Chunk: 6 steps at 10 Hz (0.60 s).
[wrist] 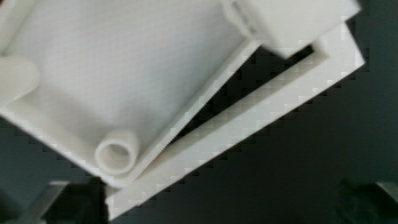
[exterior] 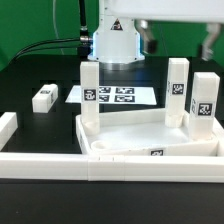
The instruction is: Assemble desk
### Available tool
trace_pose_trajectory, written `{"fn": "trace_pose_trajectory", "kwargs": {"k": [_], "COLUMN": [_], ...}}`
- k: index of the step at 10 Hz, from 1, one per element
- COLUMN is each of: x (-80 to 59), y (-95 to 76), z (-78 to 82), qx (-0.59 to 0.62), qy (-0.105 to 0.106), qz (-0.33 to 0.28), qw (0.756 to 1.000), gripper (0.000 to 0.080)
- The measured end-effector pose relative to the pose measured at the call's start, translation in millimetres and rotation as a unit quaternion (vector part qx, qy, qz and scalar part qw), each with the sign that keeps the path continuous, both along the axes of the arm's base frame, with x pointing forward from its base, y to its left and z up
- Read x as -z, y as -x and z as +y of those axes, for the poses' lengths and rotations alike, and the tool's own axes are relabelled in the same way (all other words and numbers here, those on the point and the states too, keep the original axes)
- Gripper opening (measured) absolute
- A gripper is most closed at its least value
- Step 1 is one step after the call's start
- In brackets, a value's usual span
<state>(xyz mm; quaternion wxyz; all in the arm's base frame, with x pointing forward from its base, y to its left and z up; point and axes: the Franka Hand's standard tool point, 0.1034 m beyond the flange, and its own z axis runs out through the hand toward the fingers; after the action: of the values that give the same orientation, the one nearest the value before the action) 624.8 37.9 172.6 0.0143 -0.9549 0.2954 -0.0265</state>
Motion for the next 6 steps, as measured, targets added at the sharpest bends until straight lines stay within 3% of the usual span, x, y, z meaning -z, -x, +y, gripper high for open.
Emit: {"fn": "trace_pose_trajectory", "kwargs": {"k": [1,2,6], "x": [-1.6,0.0,2.0], "y": [-3.6,-10.8,-11.2], "z": [-29.7,-49.0,-43.8], "qx": [-0.032,-0.038,-0.036], "qy": [0.008,0.013,0.013], "qz": [-0.003,-0.006,-0.006], "qw": [0.999,0.999,0.999], "gripper": [0.0648,0.0648,0.0649]}}
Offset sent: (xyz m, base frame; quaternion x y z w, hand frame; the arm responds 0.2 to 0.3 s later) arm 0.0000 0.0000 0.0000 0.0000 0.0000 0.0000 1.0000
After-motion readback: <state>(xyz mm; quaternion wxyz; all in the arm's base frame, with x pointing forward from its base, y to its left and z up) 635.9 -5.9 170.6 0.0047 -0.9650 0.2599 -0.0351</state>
